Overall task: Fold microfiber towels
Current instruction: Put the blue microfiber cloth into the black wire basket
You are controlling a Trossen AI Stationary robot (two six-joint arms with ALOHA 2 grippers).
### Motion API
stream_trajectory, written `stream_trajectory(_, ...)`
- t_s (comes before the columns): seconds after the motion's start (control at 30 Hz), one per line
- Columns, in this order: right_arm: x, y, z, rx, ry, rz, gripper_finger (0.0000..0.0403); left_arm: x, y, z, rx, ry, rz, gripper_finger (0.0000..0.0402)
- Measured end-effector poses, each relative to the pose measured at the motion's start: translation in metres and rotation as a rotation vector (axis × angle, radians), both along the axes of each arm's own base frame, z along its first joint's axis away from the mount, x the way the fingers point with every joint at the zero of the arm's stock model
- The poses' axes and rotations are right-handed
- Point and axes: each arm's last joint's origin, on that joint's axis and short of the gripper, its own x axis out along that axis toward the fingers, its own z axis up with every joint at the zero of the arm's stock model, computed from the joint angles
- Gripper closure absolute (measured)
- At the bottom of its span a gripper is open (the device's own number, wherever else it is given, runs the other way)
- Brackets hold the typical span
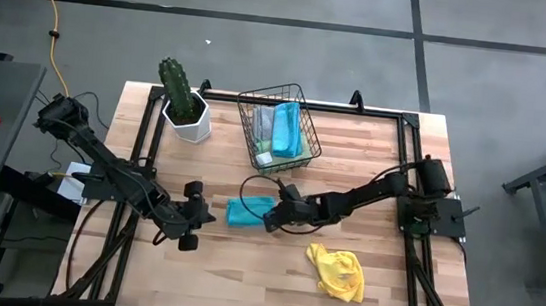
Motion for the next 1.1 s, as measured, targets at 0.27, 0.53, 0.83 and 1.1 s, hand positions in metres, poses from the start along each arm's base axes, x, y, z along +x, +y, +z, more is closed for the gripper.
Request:
stream_trajectory(0.27, 0.007, -0.001, -0.003, 0.053, -0.052, 0.009, 0.0226, 0.0, 0.0, 0.0, 0.0, -0.001, 0.002, 0.0401)
stream_trajectory(0.53, 0.012, 0.001, -0.022, 0.079, -0.047, -0.004, 0.0226, 0.0, 0.0, 0.0, 0.0, -0.002, 0.003, 0.0401)
stream_trajectory(0.83, 0.014, 0.001, -0.023, -0.06, -0.068, 0.065, 0.0275, 0.0, 0.0, 0.0, 0.0, -0.004, 0.003, 0.0401)
stream_trajectory(1.1, 0.014, 0.001, -0.02, -0.179, -0.05, 0.236, 0.0388, 0.0, 0.0, 0.0, 0.001, -0.004, 0.003, 0.0401)
